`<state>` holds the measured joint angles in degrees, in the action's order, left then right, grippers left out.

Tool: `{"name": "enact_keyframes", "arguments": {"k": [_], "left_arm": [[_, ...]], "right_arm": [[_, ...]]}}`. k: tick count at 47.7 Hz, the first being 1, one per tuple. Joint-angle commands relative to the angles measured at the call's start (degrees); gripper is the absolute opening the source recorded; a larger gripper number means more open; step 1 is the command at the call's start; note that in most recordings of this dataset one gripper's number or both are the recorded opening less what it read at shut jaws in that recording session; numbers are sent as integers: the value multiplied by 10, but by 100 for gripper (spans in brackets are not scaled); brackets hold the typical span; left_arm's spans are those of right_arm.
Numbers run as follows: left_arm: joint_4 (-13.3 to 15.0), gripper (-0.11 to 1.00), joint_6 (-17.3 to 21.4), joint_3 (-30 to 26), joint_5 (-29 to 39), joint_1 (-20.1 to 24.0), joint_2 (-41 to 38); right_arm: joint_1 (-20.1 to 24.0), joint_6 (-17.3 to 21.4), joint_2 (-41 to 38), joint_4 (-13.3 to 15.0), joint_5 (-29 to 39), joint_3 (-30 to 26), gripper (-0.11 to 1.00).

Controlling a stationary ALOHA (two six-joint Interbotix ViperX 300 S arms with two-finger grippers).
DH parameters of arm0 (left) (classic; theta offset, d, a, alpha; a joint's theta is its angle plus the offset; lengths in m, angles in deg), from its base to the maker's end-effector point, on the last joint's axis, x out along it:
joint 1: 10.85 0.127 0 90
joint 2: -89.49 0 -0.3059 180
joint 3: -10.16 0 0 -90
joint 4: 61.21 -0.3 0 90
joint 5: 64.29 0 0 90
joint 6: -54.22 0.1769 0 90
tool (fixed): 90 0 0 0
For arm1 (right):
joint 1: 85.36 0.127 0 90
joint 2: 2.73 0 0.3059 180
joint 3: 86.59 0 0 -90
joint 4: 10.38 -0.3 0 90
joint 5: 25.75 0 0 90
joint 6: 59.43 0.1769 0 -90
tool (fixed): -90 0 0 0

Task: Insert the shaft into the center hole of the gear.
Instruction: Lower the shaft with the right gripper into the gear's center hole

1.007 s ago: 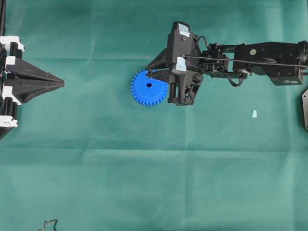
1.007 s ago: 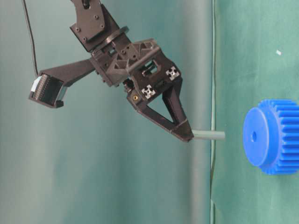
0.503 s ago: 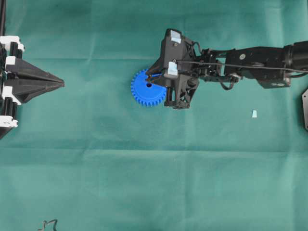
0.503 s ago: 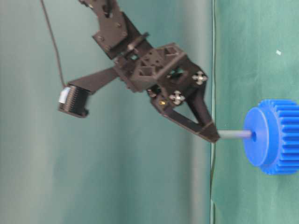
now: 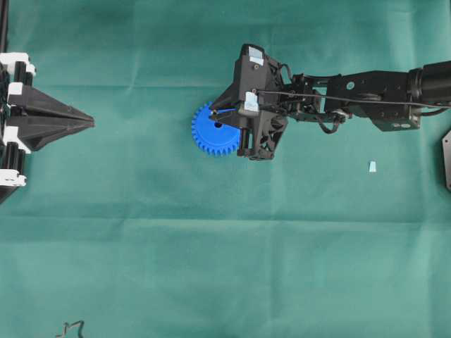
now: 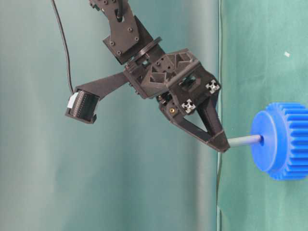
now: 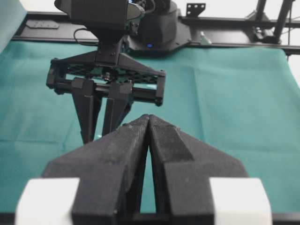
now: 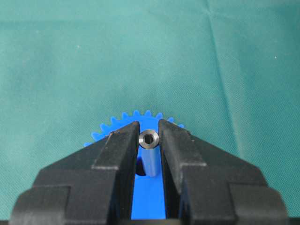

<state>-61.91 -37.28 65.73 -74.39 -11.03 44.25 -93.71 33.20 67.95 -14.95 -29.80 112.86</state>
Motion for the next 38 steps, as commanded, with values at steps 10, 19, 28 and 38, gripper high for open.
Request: {"name": "enact_keyframes", "arguments": {"k": [10, 19, 28, 38], "left_arm": [[-1, 0, 0, -17, -3, -1, -2], [-1, 0, 0, -18, -3, -1, -2], [-1, 0, 0, -18, -3, -1, -2], [-1, 0, 0, -18, -4, -1, -2]], "right_arm": [[5, 1, 19, -2, -9, -21, 16], [13, 2, 19, -2, -10, -19, 16], [14, 7, 13, -3, -10, -14, 16], [14, 13, 7, -3, -11, -11, 16]]}}
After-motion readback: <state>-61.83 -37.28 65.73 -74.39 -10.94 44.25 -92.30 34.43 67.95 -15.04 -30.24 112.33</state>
